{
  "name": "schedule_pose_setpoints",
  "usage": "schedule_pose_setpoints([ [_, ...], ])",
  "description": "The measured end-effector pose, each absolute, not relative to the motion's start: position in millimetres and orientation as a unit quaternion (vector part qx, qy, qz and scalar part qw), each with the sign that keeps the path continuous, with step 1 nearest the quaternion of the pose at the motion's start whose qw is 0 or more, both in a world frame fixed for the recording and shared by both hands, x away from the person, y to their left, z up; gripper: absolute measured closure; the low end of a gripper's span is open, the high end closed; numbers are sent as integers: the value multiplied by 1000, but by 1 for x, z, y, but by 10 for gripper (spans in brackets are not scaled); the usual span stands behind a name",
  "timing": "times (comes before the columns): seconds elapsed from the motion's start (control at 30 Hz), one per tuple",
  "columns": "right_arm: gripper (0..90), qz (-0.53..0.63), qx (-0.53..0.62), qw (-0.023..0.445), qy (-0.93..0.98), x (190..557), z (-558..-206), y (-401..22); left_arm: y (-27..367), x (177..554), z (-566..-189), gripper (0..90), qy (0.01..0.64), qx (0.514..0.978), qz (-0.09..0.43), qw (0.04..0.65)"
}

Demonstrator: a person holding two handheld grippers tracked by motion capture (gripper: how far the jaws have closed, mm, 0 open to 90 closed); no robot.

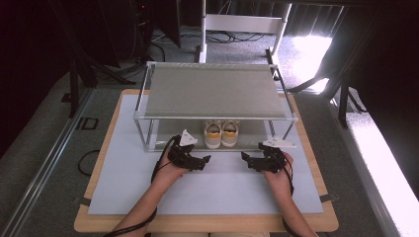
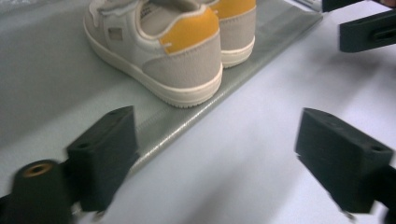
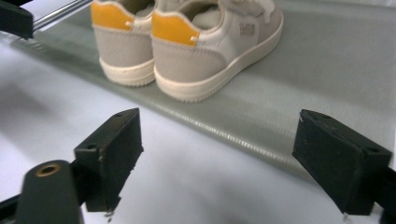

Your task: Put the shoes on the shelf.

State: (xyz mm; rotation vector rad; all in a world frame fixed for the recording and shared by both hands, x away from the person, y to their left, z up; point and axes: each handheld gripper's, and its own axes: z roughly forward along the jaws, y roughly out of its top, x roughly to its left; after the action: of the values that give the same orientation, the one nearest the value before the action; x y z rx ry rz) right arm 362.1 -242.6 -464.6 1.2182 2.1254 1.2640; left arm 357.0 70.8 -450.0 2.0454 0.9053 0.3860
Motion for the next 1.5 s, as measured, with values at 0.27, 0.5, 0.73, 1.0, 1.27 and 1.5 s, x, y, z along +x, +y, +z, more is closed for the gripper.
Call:
schedule_pose_setpoints([
  [0.27, 139, 449, 438, 203, 752, 348, -474, -253, 80, 346, -460, 90, 367, 810, 162, 427],
  [0.5, 139, 437, 429, 207, 763, 334, -477, -263, 96, 334, -466, 90, 370, 807, 184, 421],
  [0.73, 139, 434, 433, 219, 759, 323, -478, -281, 120, 323, -469, 90, 390, 791, 199, 428],
  [1.0, 139, 434, 426, 227, 761, 314, -479, -295, 138, 312, -476, 90, 402, 781, 216, 426],
  [1.27, 139, 437, 442, 233, 748, 310, -478, -310, 157, 301, -479, 90, 416, 770, 243, 417],
  [1.5, 137, 434, 452, 249, 738, 308, -478, -321, 165, 292, -484, 91, 418, 760, 266, 419],
])
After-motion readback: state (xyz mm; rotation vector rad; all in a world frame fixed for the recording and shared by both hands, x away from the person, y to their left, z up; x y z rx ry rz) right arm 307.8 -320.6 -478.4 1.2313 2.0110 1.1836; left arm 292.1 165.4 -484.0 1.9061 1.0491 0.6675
